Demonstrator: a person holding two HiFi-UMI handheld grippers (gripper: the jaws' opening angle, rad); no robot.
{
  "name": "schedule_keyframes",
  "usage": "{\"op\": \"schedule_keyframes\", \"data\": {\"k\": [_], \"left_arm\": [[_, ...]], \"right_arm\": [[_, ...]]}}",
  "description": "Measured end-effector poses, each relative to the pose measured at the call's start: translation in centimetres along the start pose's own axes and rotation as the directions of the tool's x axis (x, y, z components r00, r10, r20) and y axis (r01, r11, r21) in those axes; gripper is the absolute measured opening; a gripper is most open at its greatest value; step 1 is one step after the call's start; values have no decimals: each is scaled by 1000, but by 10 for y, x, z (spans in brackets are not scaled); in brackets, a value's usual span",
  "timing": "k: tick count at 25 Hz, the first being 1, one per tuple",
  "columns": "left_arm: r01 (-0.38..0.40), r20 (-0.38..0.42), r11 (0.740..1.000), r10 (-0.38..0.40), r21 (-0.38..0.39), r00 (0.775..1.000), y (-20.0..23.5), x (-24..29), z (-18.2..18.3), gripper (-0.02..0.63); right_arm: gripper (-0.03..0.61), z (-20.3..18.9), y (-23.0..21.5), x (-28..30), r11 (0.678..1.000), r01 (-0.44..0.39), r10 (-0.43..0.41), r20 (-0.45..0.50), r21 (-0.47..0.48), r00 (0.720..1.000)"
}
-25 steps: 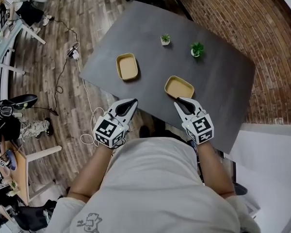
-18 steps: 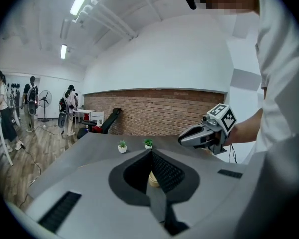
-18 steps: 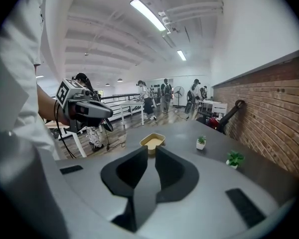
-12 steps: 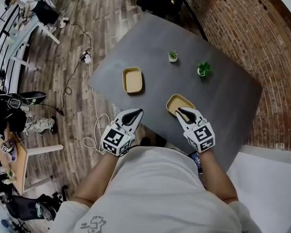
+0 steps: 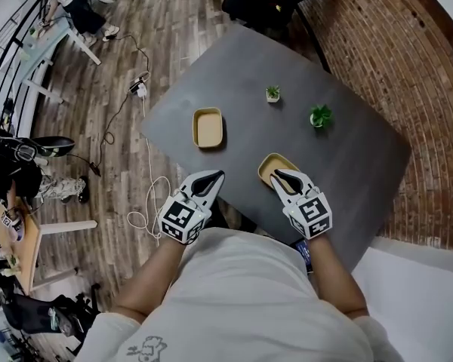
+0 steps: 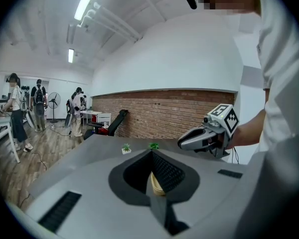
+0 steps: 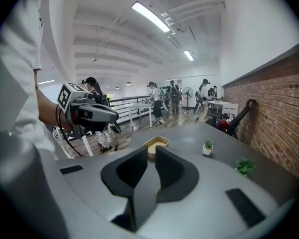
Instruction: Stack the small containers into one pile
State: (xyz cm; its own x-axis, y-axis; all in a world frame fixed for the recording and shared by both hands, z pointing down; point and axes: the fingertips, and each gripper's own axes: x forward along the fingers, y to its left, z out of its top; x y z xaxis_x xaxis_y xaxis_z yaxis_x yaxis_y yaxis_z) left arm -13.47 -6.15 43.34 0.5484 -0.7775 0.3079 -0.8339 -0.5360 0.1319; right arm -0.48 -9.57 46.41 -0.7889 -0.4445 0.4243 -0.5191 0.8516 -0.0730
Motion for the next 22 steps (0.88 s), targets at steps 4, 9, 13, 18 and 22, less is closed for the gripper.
{"op": "schedule_keyframes", "data": {"k": [4,9,13,18,22], "left_arm": [[-13,4,1000,13,-14,1000,15,1,1,11],[-12,-1,999,12,-32,1000,40,2,-1,11],[-9,-9,999,9,-48,1000,66,2,-5,11],[10,-34,998,-12,-60,999,96,1,-11,11],[19,-42,997,-22,-71,999,122,3,-15,11]], "right_arm": [[54,4,1,12,1000,-13,13,-7,4,1000],[54,10,1,35,1000,-8,8,-25,13,1000],[54,12,7,63,1000,-13,14,-52,19,999],[54,19,13,96,999,-13,16,-80,38,997],[54,23,15,124,998,-15,20,-96,54,995]]}}
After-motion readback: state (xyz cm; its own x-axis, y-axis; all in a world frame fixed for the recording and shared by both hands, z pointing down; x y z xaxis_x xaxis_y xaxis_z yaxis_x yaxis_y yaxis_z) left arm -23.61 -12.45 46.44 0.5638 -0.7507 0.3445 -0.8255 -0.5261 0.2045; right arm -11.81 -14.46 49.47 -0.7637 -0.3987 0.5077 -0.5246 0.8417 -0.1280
